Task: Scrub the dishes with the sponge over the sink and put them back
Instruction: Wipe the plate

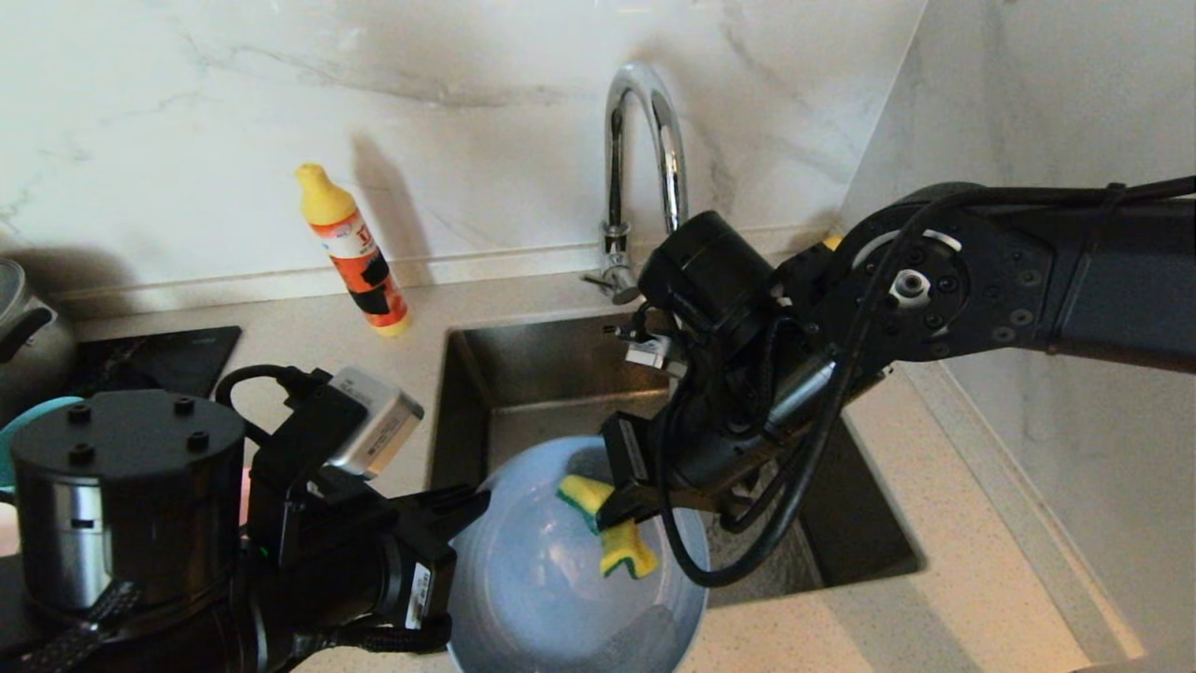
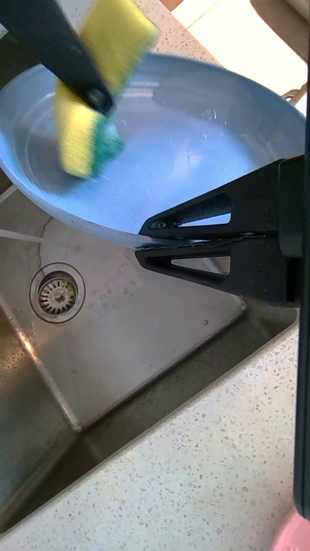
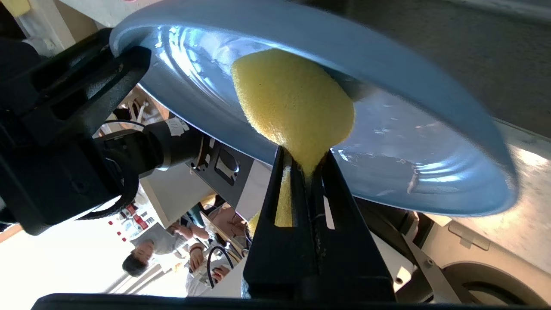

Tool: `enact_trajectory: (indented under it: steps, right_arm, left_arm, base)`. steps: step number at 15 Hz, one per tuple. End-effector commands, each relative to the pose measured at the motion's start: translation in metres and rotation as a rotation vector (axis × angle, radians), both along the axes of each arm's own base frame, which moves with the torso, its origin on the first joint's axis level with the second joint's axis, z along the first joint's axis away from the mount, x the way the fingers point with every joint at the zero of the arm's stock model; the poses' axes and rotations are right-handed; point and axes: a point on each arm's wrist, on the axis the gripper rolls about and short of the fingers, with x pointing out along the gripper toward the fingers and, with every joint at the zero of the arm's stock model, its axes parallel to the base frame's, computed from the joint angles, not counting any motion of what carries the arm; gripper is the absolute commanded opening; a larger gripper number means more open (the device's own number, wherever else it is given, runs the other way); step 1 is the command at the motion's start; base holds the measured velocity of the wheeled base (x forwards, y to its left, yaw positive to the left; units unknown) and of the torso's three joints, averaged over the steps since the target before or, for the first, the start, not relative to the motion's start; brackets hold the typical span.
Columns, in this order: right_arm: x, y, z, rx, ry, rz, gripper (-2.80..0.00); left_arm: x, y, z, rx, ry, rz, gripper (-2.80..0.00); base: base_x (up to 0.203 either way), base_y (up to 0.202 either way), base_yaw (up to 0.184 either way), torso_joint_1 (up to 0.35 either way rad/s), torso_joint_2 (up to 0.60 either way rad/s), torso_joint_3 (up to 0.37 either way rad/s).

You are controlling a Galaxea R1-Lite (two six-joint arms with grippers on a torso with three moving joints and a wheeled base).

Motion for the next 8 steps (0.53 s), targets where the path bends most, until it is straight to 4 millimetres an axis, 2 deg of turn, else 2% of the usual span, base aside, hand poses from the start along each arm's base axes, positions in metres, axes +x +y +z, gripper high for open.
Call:
enact_trajectory:
  steps: [1,6,8]
  right_arm:
    - [0.005,-0.015,0.002,-0.022,0.028,-0.039,-2.80]
    - [-0.003,-0.027,0.007,-0.056,0.066,-0.046,-2.80]
    - [-0.005,-0.028,0.001,-0.093,0.104,-0.043,-2.80]
  left_arm:
    - [-0.001,0.001,0.002,-0.006,-0.008,0.001,-2.80]
    - [-0.001,0.001,0.003,-0.012,-0.013,0.002,-2.80]
    - [-0.001,0.001,0.005,-0.016,-0.016,0.002,-2.80]
  base:
    - [0.000,0.000,0.000,0.000,0.00,0.000]
    - [0.000,0.000,0.000,0.000,0.00,0.000]
    - [0.000,0.000,0.000,0.000,0.00,0.000]
